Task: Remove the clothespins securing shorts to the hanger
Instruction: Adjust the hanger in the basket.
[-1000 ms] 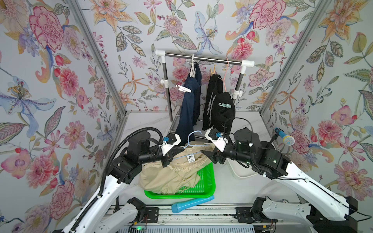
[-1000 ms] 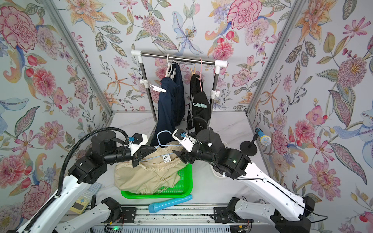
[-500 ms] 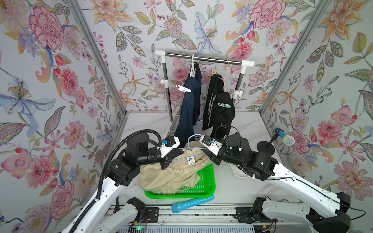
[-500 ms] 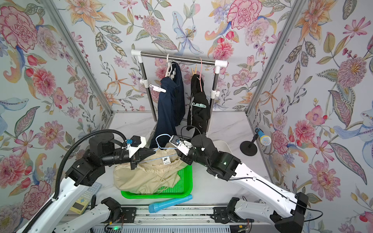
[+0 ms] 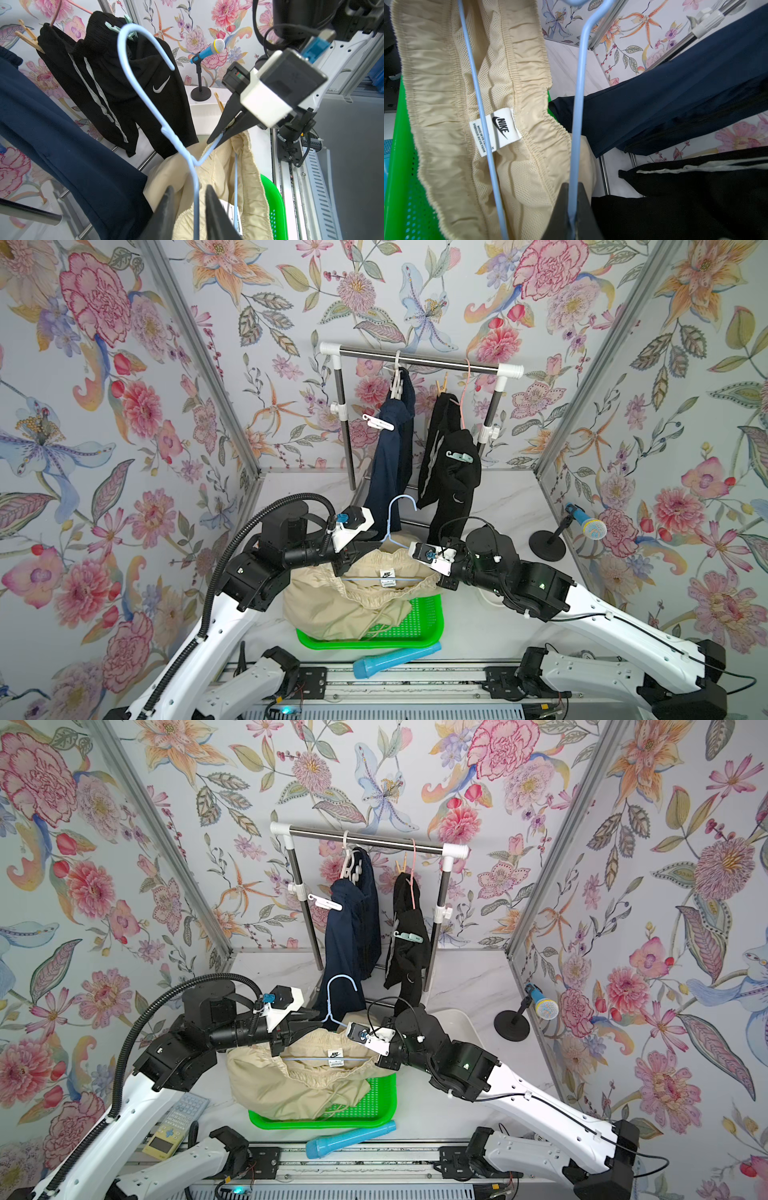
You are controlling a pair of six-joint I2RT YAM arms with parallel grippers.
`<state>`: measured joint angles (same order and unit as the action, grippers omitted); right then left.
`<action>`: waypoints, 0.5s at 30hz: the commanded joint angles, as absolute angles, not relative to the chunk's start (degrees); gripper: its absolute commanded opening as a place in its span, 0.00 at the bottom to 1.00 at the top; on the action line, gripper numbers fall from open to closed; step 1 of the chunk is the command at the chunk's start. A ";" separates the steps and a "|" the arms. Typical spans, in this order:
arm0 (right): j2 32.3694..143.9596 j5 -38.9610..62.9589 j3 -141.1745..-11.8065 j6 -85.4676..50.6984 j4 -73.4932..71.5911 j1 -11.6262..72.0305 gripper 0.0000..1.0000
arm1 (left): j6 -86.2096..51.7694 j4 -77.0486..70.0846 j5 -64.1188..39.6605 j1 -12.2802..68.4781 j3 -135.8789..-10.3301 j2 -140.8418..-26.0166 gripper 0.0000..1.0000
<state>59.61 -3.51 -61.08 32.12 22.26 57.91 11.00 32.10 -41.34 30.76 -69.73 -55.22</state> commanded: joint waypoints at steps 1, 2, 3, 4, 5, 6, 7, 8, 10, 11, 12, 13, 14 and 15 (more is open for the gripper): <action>59.53 -6.07 -63.63 34.46 17.43 59.85 0.00 | 14.29 36.16 -40.72 31.18 -73.16 -57.15 0.47; 59.82 -7.36 -63.72 35.60 17.39 60.76 0.00 | 15.00 37.07 -39.73 31.12 -74.00 -57.91 0.51; 60.09 -8.82 -63.79 36.60 17.23 61.53 0.00 | 15.39 37.84 -38.68 31.19 -74.77 -58.39 0.52; 60.31 -10.64 -63.81 37.82 16.97 62.51 0.00 | 15.87 38.79 -37.61 31.14 -75.60 -59.17 0.53; 60.54 -12.16 -63.90 39.02 16.72 63.21 0.00 | 16.36 39.78 -36.56 31.12 -76.45 -59.85 0.54; 60.71 -13.20 -64.04 40.00 16.74 63.84 0.00 | 16.84 40.70 -35.69 31.19 -77.27 -60.28 0.54; 60.97 -14.13 -64.09 40.76 16.70 64.37 0.00 | 17.62 41.97 -35.07 31.16 -78.22 -61.08 0.52; 61.16 -14.85 -64.24 41.33 16.71 64.68 0.00 | 18.56 43.48 -34.62 31.20 -79.13 -61.67 0.48; 61.42 -15.70 -64.47 41.98 16.72 64.96 0.00 | 20.08 45.80 -33.69 31.20 -80.23 -62.39 0.44; 61.48 -15.73 -64.52 42.22 16.91 65.04 0.00 | 20.65 46.72 -33.41 31.11 -80.56 -62.64 0.43; 61.59 -15.81 -64.83 42.36 17.22 65.19 0.00 | 21.14 47.66 -33.25 31.15 -80.93 -62.99 0.42; 61.74 -15.88 -65.04 42.49 17.42 65.34 0.00 | 21.31 48.18 -33.31 31.18 -81.20 -63.18 0.40; 61.86 -15.97 -65.21 42.58 17.57 65.39 0.00 | 21.41 48.42 -33.59 31.20 -81.37 -63.28 0.37; 62.01 -16.14 -65.36 42.78 17.58 65.49 0.00 | 21.58 48.51 -34.03 31.31 -81.45 -63.35 0.33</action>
